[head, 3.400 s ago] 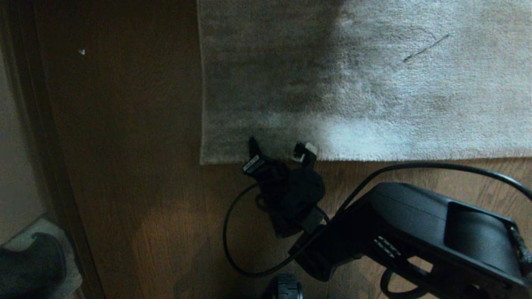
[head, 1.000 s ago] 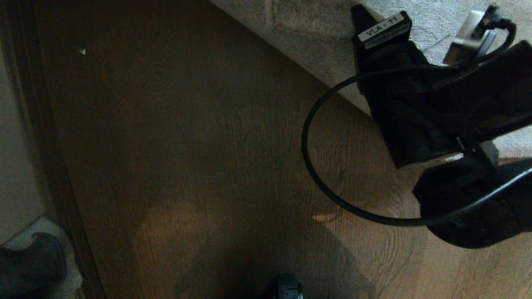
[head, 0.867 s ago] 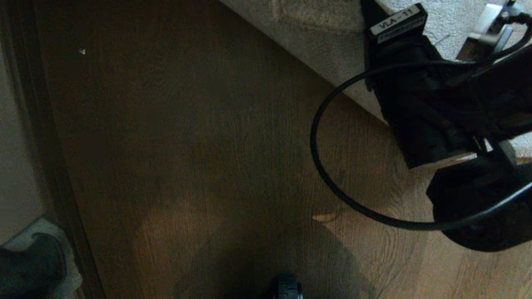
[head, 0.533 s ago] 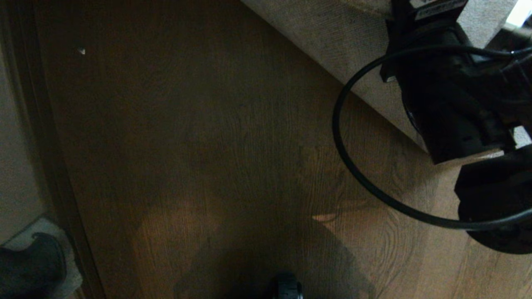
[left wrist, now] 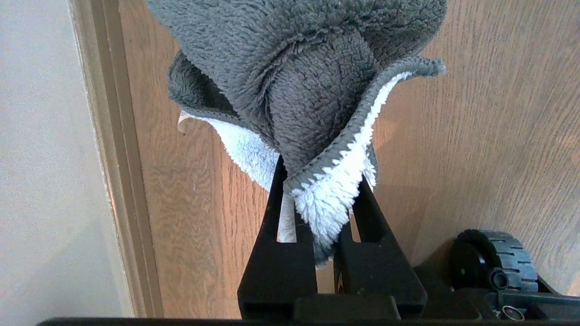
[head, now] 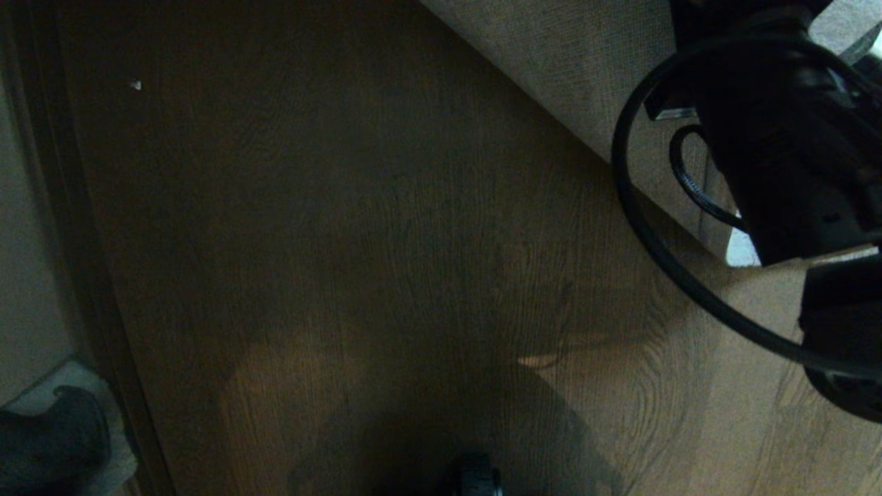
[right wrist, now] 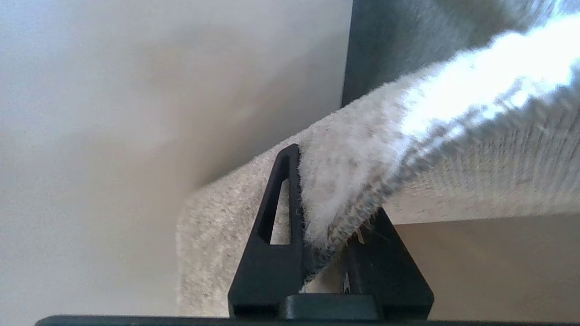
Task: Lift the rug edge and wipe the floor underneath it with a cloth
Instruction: Lift up the carpet
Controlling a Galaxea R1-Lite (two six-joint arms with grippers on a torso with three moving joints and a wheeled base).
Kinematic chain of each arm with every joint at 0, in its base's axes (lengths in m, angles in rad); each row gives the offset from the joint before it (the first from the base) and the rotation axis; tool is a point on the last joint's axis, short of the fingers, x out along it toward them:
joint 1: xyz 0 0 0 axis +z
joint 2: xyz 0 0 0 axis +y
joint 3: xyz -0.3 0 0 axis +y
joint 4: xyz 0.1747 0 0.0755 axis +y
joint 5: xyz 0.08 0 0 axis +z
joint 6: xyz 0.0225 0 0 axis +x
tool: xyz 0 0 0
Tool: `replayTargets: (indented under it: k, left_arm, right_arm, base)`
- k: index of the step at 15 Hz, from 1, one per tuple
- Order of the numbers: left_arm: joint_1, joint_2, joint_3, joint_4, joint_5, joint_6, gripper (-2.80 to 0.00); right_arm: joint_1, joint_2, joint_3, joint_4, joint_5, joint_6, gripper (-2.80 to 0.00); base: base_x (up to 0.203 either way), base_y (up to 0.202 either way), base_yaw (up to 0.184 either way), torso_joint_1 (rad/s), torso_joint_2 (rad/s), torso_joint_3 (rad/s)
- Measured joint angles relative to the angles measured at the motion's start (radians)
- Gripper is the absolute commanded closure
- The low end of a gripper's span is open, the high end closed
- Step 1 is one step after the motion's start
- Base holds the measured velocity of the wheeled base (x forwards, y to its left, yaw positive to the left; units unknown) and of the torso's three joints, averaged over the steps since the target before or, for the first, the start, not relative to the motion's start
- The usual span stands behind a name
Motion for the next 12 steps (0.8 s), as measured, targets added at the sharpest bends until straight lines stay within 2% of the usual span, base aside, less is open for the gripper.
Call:
replayTargets:
  k: [3,6,12]
  left_arm:
    - [0.0,0.0,0.0,0.0,0.0,0.001,0.0]
    - [0.0,0.0,0.0,0.0,0.0,0.002,0.0]
    - [0.0,0.0,0.0,0.0,-0.005,0.022,0.0]
  right_arm:
    - [0.0,-0.003,0.003,-0.001,0.012,0.1,0.0]
    - [-0.001,0.002,0.002,-0.004,0.043,0.166,0.0]
    - [0.0,0.006,0.011,-0.004,0.068,0.18,0.0]
  base:
    - [0.0,0.0,0.0,0.0,0.0,0.0]
    - [0.0,0.0,0.0,0.0,0.0,0.0]
    - [0.0,0.0,0.0,0.0,0.0,0.0]
